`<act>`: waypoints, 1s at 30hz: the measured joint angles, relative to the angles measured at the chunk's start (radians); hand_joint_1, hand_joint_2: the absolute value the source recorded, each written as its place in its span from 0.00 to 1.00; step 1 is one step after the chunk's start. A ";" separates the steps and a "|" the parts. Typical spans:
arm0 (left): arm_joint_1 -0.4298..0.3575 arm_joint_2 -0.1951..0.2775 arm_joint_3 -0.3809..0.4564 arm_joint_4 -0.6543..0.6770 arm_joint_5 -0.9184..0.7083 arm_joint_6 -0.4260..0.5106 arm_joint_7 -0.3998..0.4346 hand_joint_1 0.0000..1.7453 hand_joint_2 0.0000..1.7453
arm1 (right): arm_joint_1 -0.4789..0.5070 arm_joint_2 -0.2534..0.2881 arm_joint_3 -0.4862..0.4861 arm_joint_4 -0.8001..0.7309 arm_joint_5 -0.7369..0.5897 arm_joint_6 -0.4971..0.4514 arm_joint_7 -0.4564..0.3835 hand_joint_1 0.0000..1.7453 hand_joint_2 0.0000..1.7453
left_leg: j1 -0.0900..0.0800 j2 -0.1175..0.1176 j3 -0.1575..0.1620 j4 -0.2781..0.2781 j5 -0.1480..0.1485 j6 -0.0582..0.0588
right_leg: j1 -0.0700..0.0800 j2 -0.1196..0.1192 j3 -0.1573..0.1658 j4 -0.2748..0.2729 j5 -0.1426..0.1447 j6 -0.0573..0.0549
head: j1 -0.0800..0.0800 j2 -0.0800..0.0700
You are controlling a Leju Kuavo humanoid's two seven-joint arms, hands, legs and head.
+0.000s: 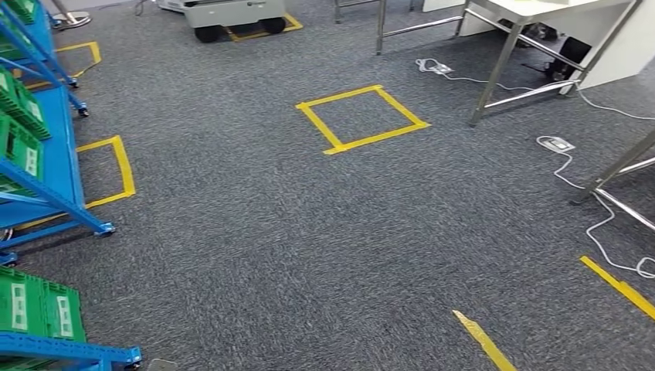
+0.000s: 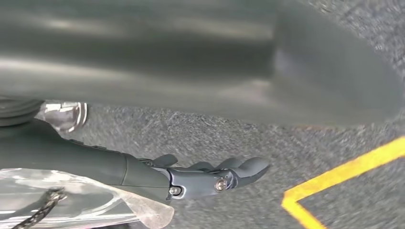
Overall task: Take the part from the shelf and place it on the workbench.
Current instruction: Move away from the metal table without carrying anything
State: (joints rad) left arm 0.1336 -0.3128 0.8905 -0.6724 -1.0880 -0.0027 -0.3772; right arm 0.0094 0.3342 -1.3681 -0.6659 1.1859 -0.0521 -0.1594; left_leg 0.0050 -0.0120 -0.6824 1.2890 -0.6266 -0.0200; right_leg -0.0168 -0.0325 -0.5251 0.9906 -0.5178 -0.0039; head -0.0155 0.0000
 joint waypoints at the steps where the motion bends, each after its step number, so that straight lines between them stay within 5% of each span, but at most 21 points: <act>1: 0.000 0.000 0.002 0.002 0.000 -0.002 0.000 0.00 0.00 | 0.000 0.000 0.001 0.005 0.005 0.001 0.001 0.00 0.00 | 0.001 0.003 0.009 -0.017 0.021 -0.001 | 0.000 -0.014 0.003 0.000 -0.002 0.001 | 0.000 0.000; 4: -0.001 0.001 0.006 0.007 -0.002 -0.004 -0.001 0.00 0.00 | -0.002 0.000 0.003 0.019 0.014 0.001 0.001 0.00 0.00 | -0.006 0.060 0.110 -0.214 0.116 0.009 | 0.003 -0.049 0.016 0.001 -0.013 0.009 | 0.000 0.000; 6: -0.005 0.001 0.007 0.008 -0.003 -0.005 -0.002 0.00 0.00 | -0.002 -0.001 0.004 0.026 0.017 0.001 0.001 0.00 0.00 | -0.014 0.095 0.143 -0.286 0.130 0.018 | 0.009 -0.070 0.022 0.002 -0.021 0.019 | 0.001 0.000; 8: -0.007 0.001 0.010 0.010 -0.003 -0.005 -0.003 0.00 0.00 | -0.004 -0.002 0.005 0.031 0.018 0.001 0.000 0.00 0.00 | -0.017 0.078 0.142 -0.292 0.129 0.026 | 0.010 -0.092 0.029 0.000 -0.025 0.030 | 0.003 0.000; 9: -0.006 0.001 0.012 0.011 -0.003 -0.006 -0.003 0.00 0.00 | -0.006 -0.003 0.006 0.033 0.020 0.001 0.000 0.00 0.00 | -0.016 0.066 0.143 -0.296 0.132 0.031 | 0.008 -0.088 0.030 0.002 -0.031 0.036 | 0.004 0.000; 11: -0.008 0.000 0.015 0.012 -0.005 -0.007 -0.002 0.00 0.00 | -0.007 -0.005 0.009 0.038 0.024 0.000 -0.003 0.00 0.00 | -0.010 0.042 0.146 -0.304 0.138 0.043 | 0.004 -0.039 0.006 0.060 -0.070 0.045 | 0.008 0.000; 13: -0.010 -0.001 0.015 0.013 -0.007 -0.010 -0.002 0.00 0.00 | -0.006 -0.007 0.011 0.045 0.029 0.000 -0.005 0.00 0.00 | -0.007 0.019 0.146 -0.305 0.139 0.048 | 0.002 0.017 -0.062 0.196 -0.134 0.048 | 0.014 0.000; 15: -0.010 -0.001 0.016 0.013 -0.009 -0.012 0.000 0.00 0.00 | -0.005 -0.009 0.012 0.052 0.034 -0.001 -0.006 0.00 0.00 | -0.007 -0.009 0.147 -0.304 0.139 0.049 | 0.002 0.029 -0.121 0.297 -0.156 0.048 | 0.015 0.000; 17: -0.009 -0.001 0.016 0.013 -0.010 -0.014 0.001 0.00 0.00 | -0.005 -0.011 0.014 0.058 0.038 -0.004 -0.010 0.00 0.00 | -0.006 -0.039 0.152 -0.304 0.137 0.047 | 0.001 0.036 -0.111 0.245 -0.097 0.046 | 0.014 0.000; 19: -0.010 -0.001 0.017 0.013 -0.010 -0.014 0.002 0.00 0.00 | -0.005 -0.012 0.017 0.064 0.041 -0.010 -0.017 0.00 0.00 | -0.005 -0.068 0.157 -0.300 0.132 0.040 | -0.003 0.073 -0.053 0.102 -0.020 0.046 | 0.015 0.000; 21: -0.010 -0.001 0.018 0.013 -0.011 -0.015 0.003 0.00 0.00 | -0.006 -0.013 0.021 0.070 0.046 -0.017 -0.024 0.00 0.00 | -0.005 -0.091 0.154 -0.296 0.130 0.030 | -0.006 0.107 -0.014 0.022 0.002 0.042 | 0.015 0.000; 23: -0.009 0.000 0.021 0.014 -0.013 -0.015 0.003 0.00 0.00 | -0.007 -0.013 0.024 0.076 0.052 -0.025 -0.030 0.00 0.00 | -0.001 -0.112 0.146 -0.295 0.132 0.018 | -0.003 0.100 -0.006 0.014 -0.002 0.033 | 0.014 0.000; 24: -0.009 0.000 0.023 0.014 -0.013 -0.015 0.004 0.00 0.00 | -0.008 -0.014 0.027 0.078 0.054 -0.027 -0.033 0.00 0.00 | 0.001 -0.110 0.144 -0.293 0.130 0.013 | -0.003 0.089 -0.004 0.012 -0.001 0.026 | 0.014 0.000; 26: -0.010 0.001 0.027 0.016 -0.014 -0.015 0.005 0.00 0.00 | -0.008 -0.014 0.030 0.081 0.056 -0.030 -0.036 0.00 0.00 | 0.000 -0.067 0.122 -0.247 0.100 0.004 | -0.004 0.064 -0.001 0.006 0.001 0.013 | 0.007 0.000; 28: -0.013 0.001 0.028 0.016 -0.015 -0.015 0.006 0.00 0.00 | -0.006 -0.014 0.031 0.084 0.056 -0.031 -0.037 0.00 0.00 | 0.001 -0.013 0.063 -0.121 0.034 -0.005 | -0.001 0.035 0.001 0.005 -0.002 0.003 | -0.001 0.000; 30: -0.014 0.001 0.030 0.017 -0.016 -0.016 0.006 0.00 0.00 | -0.004 -0.014 0.031 0.087 0.057 -0.031 -0.037 0.00 0.00 | 0.003 0.001 0.009 -0.011 -0.002 -0.009 | 0.002 0.004 0.003 0.005 -0.006 0.000 | -0.001 0.000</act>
State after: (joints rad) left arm 0.1200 -0.3117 0.9202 -0.6551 -1.1036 -0.0183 -0.3712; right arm 0.0059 0.3202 -1.3367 -0.5790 1.2425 -0.0834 -0.1968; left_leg 0.0081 -0.0114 -0.6730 1.2783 -0.6288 -0.0287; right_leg -0.0153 -0.0285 -0.5219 0.9956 -0.5238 -0.0040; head -0.0165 0.0000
